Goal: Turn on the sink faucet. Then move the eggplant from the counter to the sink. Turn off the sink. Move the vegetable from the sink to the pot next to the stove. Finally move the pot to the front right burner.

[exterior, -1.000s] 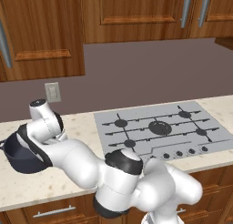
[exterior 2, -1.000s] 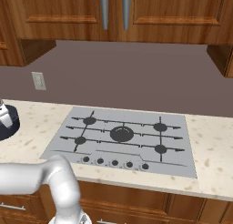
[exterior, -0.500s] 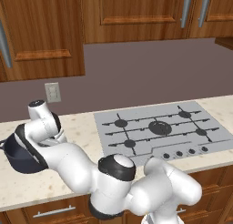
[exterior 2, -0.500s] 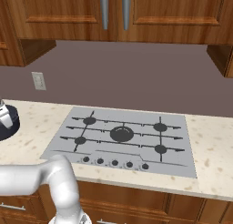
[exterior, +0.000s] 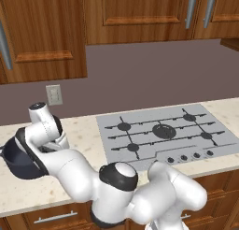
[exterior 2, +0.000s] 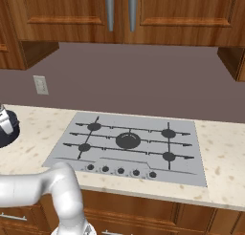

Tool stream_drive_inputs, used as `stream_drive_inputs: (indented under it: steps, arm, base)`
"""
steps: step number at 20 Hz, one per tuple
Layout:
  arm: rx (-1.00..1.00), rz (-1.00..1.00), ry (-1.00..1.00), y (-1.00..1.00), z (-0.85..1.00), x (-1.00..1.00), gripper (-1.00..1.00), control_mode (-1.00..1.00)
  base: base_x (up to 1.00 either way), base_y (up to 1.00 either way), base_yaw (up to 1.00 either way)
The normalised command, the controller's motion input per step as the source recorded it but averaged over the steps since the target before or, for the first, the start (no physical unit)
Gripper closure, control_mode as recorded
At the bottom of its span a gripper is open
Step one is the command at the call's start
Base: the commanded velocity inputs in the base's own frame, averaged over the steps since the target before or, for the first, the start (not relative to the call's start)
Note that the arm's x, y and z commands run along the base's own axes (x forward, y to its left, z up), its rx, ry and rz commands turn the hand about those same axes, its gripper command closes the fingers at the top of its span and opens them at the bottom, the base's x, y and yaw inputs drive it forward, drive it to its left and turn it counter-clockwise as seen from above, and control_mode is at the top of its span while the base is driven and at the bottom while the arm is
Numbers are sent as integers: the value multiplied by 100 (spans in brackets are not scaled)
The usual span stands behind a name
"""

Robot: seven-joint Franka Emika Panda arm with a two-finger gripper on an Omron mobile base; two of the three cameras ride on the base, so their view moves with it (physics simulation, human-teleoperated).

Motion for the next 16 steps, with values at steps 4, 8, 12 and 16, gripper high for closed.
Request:
stream_drive_inputs:
  steps: [4,8,12,16]
  arm:
    - [0,-28,-11,-30,44,-16,100,-100]
    - [0,-34,-7,-53,35,-36,100,-100]
    - [0,-39,-4,-59,24,-46,100,-100]
    - [0,-37,-5,-60,22,-52,100,-100]
  base:
    - [0,0,0]
    - [0,0,0]
    - [0,0,0]
    - [0,0,0]
